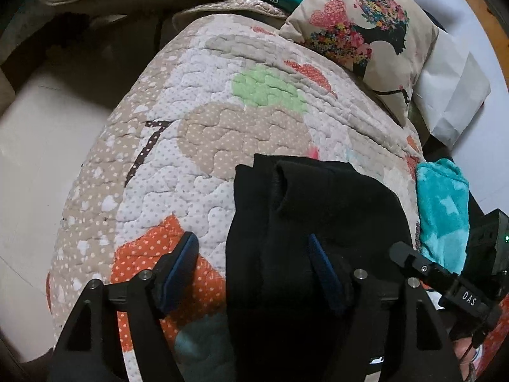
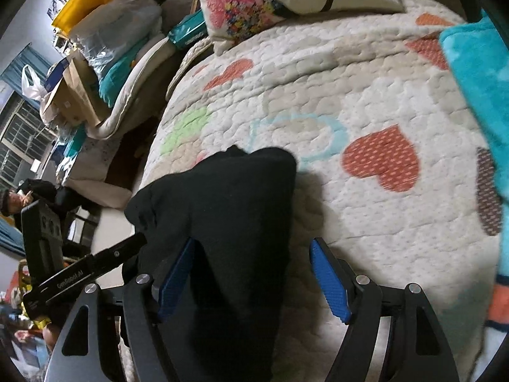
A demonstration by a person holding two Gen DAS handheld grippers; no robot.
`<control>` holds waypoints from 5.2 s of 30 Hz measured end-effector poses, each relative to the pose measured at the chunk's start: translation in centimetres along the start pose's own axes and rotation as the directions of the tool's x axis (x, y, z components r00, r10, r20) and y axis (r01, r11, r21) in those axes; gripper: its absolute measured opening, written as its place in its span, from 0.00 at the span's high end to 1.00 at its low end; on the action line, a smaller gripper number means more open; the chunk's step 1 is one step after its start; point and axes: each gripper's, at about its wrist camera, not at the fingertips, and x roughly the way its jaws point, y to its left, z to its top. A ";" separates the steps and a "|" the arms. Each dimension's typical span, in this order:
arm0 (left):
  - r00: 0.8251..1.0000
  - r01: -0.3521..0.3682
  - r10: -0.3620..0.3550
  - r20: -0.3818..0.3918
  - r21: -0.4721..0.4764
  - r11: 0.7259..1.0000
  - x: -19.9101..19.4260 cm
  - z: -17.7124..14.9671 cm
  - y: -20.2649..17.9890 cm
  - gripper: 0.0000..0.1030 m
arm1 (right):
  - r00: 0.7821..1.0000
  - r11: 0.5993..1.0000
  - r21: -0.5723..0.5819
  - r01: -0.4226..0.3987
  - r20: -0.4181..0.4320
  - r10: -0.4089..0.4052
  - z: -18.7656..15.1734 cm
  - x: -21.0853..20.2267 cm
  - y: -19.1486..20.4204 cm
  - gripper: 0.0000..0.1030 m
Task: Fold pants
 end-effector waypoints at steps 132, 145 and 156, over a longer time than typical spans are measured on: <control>0.901 -0.305 0.203 0.383 0.225 0.925 -16.0 -12.1 -8.5 0.27 | 0.946 0.953 -0.186 0.238 0.267 -0.184 -12.5 -10.0 7.4 0.31; 0.855 -0.346 0.222 0.469 0.197 0.917 -18.4 -12.7 -9.0 0.18 | 0.937 0.956 -0.162 0.244 0.295 -0.189 -12.6 -11.1 7.3 0.29; 0.852 -0.359 0.232 0.470 0.199 0.912 -18.6 -12.9 -9.1 0.17 | 0.937 0.952 -0.177 0.248 0.292 -0.190 -12.9 -11.1 7.7 0.28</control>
